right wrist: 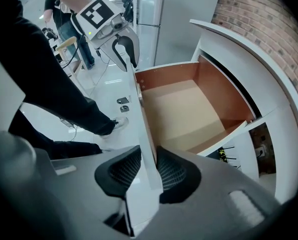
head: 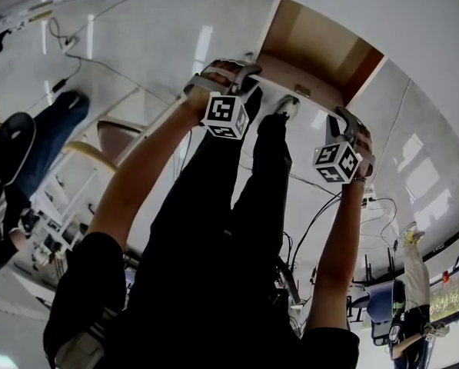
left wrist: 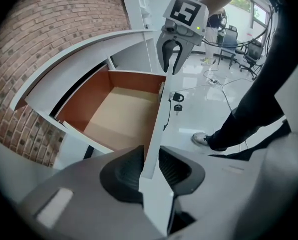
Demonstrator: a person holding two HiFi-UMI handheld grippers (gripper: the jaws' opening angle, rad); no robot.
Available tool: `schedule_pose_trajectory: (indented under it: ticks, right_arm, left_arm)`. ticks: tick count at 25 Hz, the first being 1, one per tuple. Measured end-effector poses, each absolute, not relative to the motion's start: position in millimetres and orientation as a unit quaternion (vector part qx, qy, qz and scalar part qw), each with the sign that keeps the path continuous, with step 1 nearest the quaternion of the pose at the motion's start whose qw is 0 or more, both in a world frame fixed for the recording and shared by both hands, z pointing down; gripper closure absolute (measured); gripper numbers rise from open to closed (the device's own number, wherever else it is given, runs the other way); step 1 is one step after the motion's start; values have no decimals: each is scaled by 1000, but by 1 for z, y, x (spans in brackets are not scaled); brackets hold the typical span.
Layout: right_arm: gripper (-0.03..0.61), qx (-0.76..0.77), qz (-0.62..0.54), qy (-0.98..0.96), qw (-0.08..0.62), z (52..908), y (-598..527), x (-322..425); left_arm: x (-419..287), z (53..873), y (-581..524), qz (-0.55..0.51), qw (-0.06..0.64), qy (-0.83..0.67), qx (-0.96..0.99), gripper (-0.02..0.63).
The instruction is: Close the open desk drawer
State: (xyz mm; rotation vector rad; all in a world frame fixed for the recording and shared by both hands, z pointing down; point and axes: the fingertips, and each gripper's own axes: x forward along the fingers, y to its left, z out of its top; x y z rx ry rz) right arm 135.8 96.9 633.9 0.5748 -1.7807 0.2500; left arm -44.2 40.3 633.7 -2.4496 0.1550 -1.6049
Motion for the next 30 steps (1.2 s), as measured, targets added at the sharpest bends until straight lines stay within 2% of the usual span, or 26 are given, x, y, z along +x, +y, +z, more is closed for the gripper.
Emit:
schedule_pose_trajectory:
  ticks: [5,9,14,19,30]
  right_arm:
    - [492,231,95,-765,594,633,98,135]
    - [500,210,86,-762,606,633,98,135]
    - [503,196,88,-763,610,624,97,135]
    - [508,184,87,-764,612,611,91,136]
    - [506,174,99,-766,611,585,79,141]
  left_arm:
    - [-45,633,41,-545,103,43,-831,508]
    - [-45,632,40,-551,64,44,-831,503]
    - [-45,624,39,-554,72,33,-829,508]
    - [-43,611,36,-555,49,15,-830,509]
    - [-37,583,23,-543,80,-15,-836,518]
